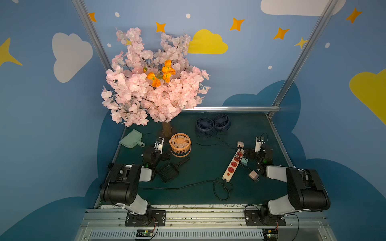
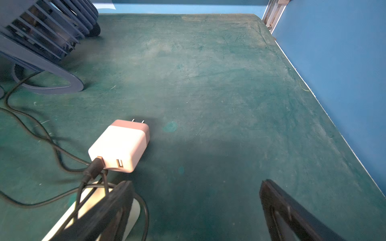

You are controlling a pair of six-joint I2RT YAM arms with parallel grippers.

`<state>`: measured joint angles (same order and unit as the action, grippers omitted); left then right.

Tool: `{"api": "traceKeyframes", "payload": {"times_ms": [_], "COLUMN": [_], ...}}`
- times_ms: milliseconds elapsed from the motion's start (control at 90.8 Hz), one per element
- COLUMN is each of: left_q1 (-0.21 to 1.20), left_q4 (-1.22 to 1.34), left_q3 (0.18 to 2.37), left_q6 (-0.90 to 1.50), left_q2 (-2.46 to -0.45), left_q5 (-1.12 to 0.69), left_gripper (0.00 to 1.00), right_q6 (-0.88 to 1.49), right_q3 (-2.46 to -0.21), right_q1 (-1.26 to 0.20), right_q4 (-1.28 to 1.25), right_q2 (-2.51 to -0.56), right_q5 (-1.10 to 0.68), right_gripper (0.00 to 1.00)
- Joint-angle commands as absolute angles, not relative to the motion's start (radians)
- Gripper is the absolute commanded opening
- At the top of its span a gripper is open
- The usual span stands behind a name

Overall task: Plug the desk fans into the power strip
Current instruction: Pick up the plug from the center of the board.

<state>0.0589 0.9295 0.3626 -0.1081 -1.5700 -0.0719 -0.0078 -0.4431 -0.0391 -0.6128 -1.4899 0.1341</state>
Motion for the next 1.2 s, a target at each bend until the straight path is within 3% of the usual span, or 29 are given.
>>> {"api": "traceKeyframes", "payload": {"times_ms": [0,419,562,738,848,936,1057,1189], "left_q1": [0.060,0.039,0.042,0.074,0.114,0.181,0.325,0.458], "left_q4": [0.943,0.943,0.929,0.548,0.283,0.159,0.043,0.007], "left_q3": [0.369,0.369,0.320,0.367,0.465,0.509,0.548,0.578], "left_q6": [-0.114,-0.099,-0.088,-0.039,0.054,0.140,0.168,0.228], "left_q2": [-1.575,-1.574,-1.435,-1.061,-0.919,-0.859,-0.830,-0.852], "left_q5": [-0.083,-0.111,-0.066,-0.002,-0.041,-0.078,-0.074,-0.077], "left_gripper": [1.00,1.00,1.00,1.00,1.00,1.00,1.00,1.00], "right_q6": [-0.004,0.004,0.062,0.245,0.419,0.470,0.552,0.603], "right_q3": [-0.463,-0.463,-0.481,-0.610,-0.651,-0.664,-0.693,-0.649], "right_q1": [-0.043,-0.025,-0.027,-0.023,-0.023,-0.037,-0.053,-0.026], "right_q4": [-0.605,-0.604,-0.585,-0.105,0.144,0.319,0.560,0.616], "right_q2": [-1.471,-1.469,-1.384,-1.067,-0.967,-0.930,-0.946,-0.982], "right_q5": [0.129,0.099,0.232,0.231,0.175,0.100,0.131,0.071], "right_gripper": [0.98,0.98,0.98,0.98,0.98,0.97,0.97,0.98]}}
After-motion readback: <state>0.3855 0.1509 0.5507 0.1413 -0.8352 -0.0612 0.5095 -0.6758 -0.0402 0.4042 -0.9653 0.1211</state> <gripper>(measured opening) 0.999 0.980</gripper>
